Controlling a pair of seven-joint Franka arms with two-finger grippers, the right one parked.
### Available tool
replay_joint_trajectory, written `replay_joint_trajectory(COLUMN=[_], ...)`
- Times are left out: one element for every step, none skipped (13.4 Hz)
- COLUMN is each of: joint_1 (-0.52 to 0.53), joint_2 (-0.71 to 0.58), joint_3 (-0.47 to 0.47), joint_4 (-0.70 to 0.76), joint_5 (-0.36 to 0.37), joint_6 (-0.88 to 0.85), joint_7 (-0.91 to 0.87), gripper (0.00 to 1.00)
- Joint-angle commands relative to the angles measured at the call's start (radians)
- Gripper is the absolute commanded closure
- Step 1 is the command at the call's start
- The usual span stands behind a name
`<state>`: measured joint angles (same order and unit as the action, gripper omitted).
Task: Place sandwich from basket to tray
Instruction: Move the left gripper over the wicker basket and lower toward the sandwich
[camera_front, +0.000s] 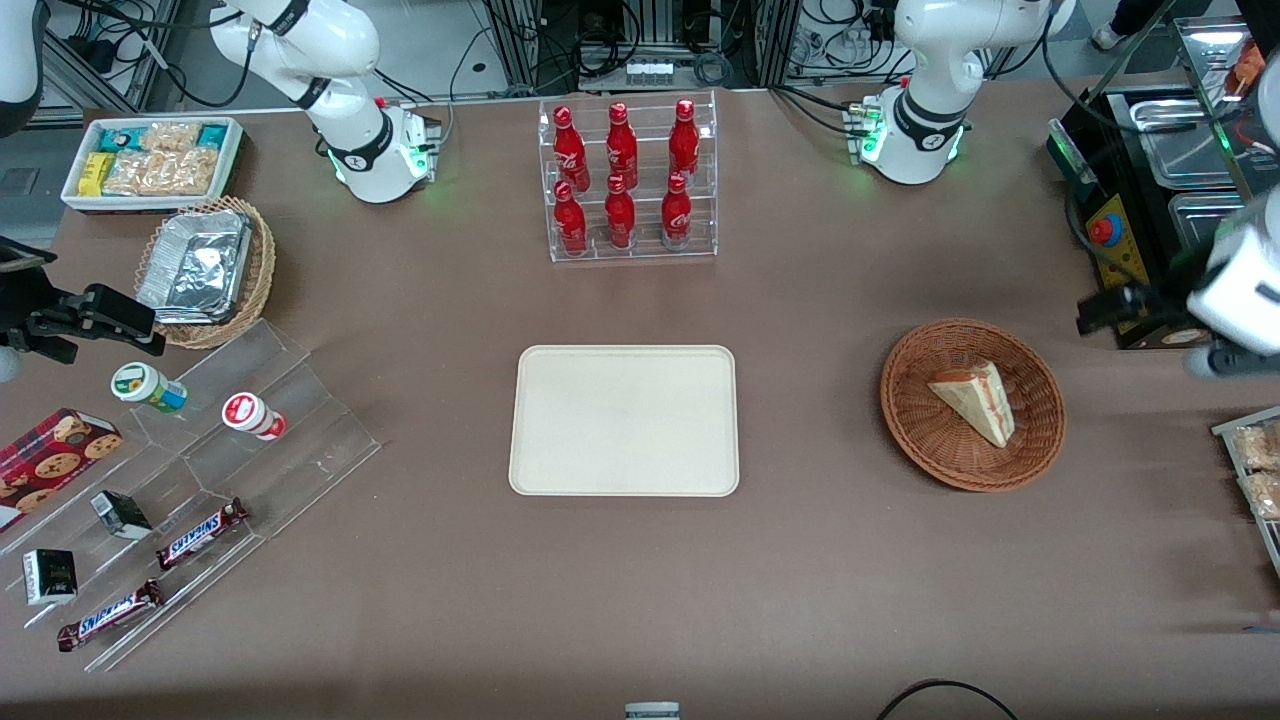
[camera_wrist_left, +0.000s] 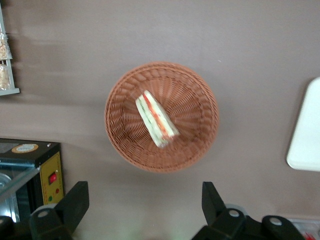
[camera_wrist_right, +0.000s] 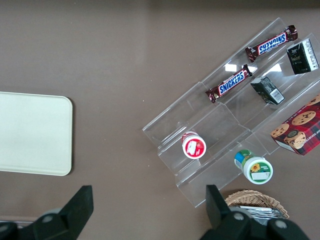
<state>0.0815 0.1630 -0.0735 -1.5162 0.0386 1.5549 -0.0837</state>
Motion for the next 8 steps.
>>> replay_joint_trajectory(joint_1=[0.023, 0.036, 0.040, 0.043, 0.047, 0.047, 0.049, 0.041], joint_2=[0.076, 0.102, 0.130, 0.138, 0.138, 0.139, 0.139, 0.133], joint_3=[-0.008, -0.008, -0.008, -0.006, -0.008, -0.006, -0.008, -0.008], joint_4=[0.019, 0.019, 0.015, 0.002, -0.016, -0.037, -0.067, -0.120], joint_5=[0.018, 0.020, 0.023, 0.024, 0.023, 0.023, 0.023, 0.024], joint_6=[0.031, 0.033, 0.036, 0.048, 0.072, 0.098, 0.143, 0.201], joint_7=[-0.016, -0.031, -0.072, -0.097, -0.111, -0.161, -0.242, -0.304], gripper=[0.00, 0.00, 0.00, 0.00, 0.00, 0.00, 0.00, 0.00])
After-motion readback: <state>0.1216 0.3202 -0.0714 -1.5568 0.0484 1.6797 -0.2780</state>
